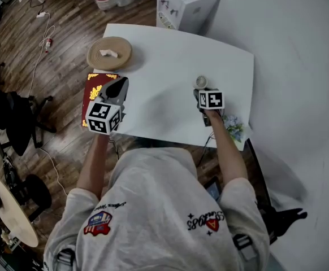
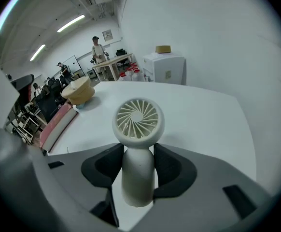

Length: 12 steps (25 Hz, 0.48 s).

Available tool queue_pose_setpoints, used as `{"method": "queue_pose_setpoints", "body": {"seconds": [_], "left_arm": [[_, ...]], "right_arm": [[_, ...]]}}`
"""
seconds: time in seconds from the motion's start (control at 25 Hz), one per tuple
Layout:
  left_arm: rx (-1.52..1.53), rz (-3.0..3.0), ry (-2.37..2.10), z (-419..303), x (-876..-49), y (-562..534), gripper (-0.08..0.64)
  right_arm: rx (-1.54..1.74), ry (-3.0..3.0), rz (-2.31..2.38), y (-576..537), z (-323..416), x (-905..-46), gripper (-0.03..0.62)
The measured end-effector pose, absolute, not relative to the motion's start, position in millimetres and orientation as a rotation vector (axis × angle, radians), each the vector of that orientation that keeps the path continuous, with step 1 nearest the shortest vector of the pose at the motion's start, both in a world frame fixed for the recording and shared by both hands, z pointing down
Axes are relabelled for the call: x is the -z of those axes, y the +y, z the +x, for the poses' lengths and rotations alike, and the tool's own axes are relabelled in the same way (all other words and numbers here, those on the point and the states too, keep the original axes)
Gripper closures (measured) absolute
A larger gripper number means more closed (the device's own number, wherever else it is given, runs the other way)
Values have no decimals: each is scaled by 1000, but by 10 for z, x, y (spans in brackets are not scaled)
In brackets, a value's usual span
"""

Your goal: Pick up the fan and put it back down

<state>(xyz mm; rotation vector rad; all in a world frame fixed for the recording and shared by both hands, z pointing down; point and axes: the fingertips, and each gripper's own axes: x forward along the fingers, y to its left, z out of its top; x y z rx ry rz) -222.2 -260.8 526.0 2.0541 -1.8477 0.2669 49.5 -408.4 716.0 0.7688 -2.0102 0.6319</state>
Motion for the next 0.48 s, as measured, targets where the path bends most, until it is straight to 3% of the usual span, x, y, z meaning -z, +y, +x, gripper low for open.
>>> {"method": "queue_pose_setpoints", "body": {"seconds": [0.48], "left_arm": [[-223,2192,-1836,-2090,-4796,-3091,555]], "right_arm": [[-507,-2321,867,-4335,302,-5855,397]]}}
